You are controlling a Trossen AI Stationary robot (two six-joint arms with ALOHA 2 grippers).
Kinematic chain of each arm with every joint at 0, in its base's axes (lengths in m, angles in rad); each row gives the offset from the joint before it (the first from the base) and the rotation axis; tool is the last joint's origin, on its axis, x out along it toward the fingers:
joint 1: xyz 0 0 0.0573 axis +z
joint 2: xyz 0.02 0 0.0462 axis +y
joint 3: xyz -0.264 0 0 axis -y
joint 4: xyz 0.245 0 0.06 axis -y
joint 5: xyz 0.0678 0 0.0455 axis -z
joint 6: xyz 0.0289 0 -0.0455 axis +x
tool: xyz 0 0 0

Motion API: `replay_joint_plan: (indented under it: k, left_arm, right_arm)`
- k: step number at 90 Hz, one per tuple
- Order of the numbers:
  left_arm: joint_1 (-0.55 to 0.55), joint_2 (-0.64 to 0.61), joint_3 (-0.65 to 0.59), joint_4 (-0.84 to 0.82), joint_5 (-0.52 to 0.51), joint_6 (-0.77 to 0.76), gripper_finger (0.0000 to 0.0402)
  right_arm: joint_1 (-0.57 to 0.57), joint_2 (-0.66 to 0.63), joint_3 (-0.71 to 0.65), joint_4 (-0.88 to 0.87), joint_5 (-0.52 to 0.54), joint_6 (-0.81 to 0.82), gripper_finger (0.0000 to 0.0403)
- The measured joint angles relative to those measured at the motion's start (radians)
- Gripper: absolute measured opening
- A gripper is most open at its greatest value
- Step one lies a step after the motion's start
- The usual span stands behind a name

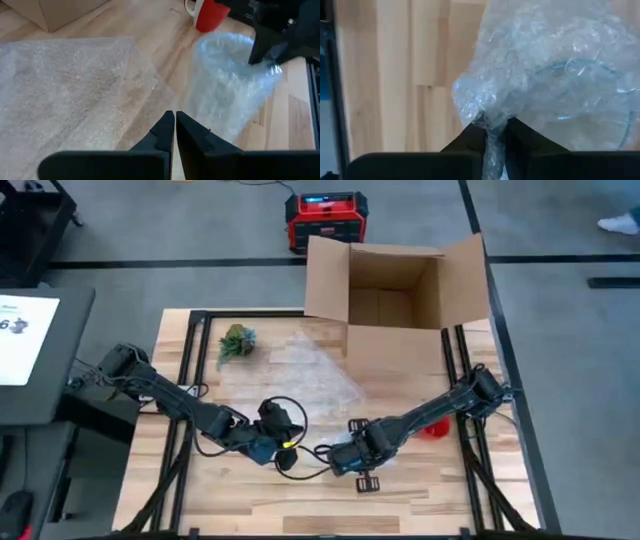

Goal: Wrap mug
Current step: Wrap the blue patterned mug with the transparent bubble wrap

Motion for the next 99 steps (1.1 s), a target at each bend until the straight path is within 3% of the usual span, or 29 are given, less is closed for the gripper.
replay_joint_plan:
  k: [41,65,81,99]
  left_arm:
    - [0.000,0.000,0.000,-0.001,0.000,0.001,0.0000]
    - [0.000,0.000,0.001,0.004,0.000,0.001,0.0000]
    - [0.000,0.000,-0.001,-0.008,0.001,0.003,0.0000]
    - [0.000,0.000,-0.001,-0.005,0.001,0.002,0.0000]
  right_arm:
    - [0.003,0.002,-0.009,-0.061,-0.031,-0.033,0.0162]
    - [0.000,0.002,0.127,-0.188,-0.031,0.020,0.0170]
    - [0.001,-0.002,0.166,-0.066,-0.028,0.213,0.0171]
    - [-0.012,0.038,0.165,-0.047,-0.049,0.203,0.0200]
